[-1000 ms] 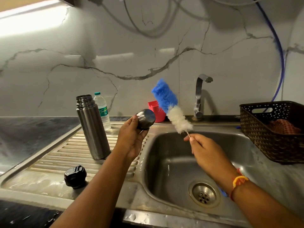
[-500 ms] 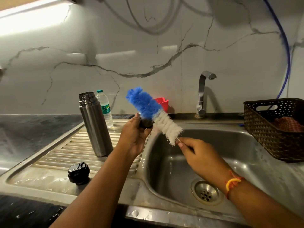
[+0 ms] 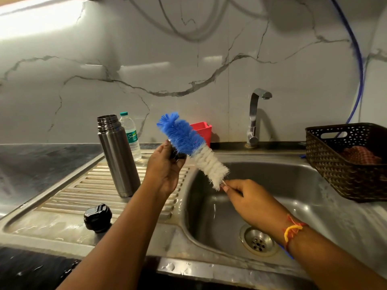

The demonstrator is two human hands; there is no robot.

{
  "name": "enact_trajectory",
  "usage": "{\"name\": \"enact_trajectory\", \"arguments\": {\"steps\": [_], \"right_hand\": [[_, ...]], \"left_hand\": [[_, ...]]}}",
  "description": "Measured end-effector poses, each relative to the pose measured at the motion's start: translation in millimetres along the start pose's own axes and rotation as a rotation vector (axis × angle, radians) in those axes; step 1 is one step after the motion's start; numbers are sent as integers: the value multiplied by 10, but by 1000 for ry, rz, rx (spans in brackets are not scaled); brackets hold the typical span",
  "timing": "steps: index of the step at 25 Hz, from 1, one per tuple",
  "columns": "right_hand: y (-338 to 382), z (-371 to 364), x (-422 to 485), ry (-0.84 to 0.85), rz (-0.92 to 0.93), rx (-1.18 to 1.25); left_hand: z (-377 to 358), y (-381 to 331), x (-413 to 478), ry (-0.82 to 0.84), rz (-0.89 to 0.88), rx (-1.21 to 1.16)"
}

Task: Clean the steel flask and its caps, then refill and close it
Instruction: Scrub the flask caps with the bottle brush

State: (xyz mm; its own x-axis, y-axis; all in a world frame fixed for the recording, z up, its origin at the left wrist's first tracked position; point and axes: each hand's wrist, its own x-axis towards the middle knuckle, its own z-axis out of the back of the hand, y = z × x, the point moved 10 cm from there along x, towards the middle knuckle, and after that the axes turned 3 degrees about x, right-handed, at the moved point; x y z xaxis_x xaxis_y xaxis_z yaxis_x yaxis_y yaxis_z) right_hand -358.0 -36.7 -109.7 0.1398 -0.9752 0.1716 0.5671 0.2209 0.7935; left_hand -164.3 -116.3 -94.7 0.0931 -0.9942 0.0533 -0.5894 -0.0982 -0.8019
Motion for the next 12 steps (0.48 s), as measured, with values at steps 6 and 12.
{"name": "enact_trajectory", "arguments": {"steps": [6, 12], "right_hand": [[-69, 21, -5, 0, -26, 25], [-98, 241, 85, -100, -54, 24]], "left_hand": [[11, -30, -5, -13, -26, -23], [-57, 25, -14, 38, -50, 231]]}}
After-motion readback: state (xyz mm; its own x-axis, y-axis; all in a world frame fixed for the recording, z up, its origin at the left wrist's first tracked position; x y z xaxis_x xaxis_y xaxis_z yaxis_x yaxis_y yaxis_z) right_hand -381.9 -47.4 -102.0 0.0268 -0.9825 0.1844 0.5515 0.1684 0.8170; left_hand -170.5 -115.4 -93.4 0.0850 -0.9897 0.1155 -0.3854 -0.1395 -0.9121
